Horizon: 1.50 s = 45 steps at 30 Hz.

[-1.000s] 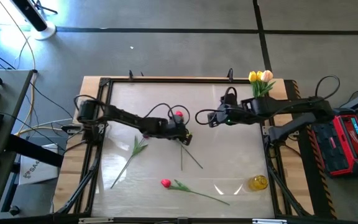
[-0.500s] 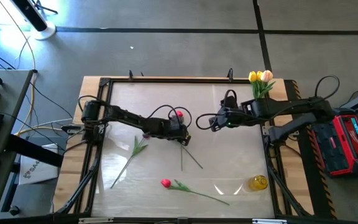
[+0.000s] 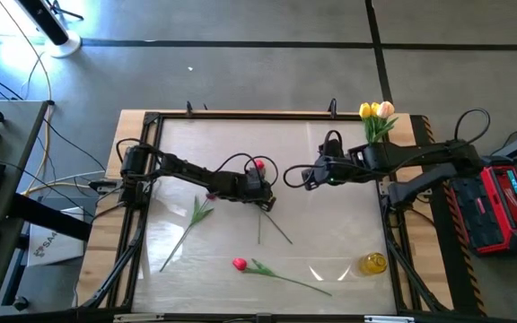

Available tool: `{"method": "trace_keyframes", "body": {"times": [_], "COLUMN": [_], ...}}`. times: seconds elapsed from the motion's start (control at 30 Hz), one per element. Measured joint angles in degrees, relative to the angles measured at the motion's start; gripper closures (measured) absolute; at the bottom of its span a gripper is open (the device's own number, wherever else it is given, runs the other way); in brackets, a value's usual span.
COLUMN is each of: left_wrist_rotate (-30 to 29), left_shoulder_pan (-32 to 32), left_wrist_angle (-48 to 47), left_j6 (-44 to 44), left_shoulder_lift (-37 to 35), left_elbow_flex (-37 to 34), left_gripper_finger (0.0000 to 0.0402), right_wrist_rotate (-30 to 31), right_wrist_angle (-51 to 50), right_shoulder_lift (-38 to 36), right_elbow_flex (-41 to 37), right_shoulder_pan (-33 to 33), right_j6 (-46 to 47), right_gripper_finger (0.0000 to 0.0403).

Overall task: Sort flowers into vase by color
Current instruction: Put the top red tulip into the yellow vase

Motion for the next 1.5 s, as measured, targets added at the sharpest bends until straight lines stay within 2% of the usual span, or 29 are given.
{"method": "trace_keyframes", "body": {"times": [0.2,0.4,0.5,0.67,0.77,1.13,1.33,1.5], "left_wrist_rotate": [0.17,1.8,1.31,-1.05,-1.28,-0.48,5.9,10.9], "left_shoulder_pan": [0.19,0.56,0.46,0.35,0.45,0.44,0.41,0.41], "left_wrist_angle": [-0.1,0.33,1.46,2.4,2.06,11.06,18.08,24.65], "left_j6": [3.17,3.5,5.11,10.39,13.0,24.77,29.1,30.06], "left_shoulder_lift": [-0.13,-2.41,-5.96,-11.66,-15.12,-26.72,-30.65,-32.13], "left_elbow_flex": [-0.09,-0.41,-0.39,-0.22,-0.22,-0.15,-0.17,-0.17], "left_gripper_finger": [0.0392,0.0396,0.04,0.0401,0.0401,0.0401,0.0401,0.0401], "right_wrist_rotate": [0.01,-0.22,-1.6,-9.37,-11.53,-8.0,-0.39,-0.04], "right_wrist_angle": [1.6,3.45,5.28,11.79,16.91,26.78,29.34,35.27], "right_shoulder_lift": [0.0,-0.01,-0.65,-2.96,-3.75,-3.85,-3.85,-3.85], "right_elbow_flex": [0.0,0.0,0.0,0.02,0.02,0.04,0.04,0.04], "right_shoulder_pan": [0.0,0.0,0.0,-0.04,0.7,3.21,3.76,3.76], "right_j6": [0.0,-0.02,-1.35,-7.28,-9.89,-11.28,-14.57,-18.75], "right_gripper_finger": [0.0257,0.0257,0.0257,0.0257,0.0257,0.0257,0.0257,0.0257]}}
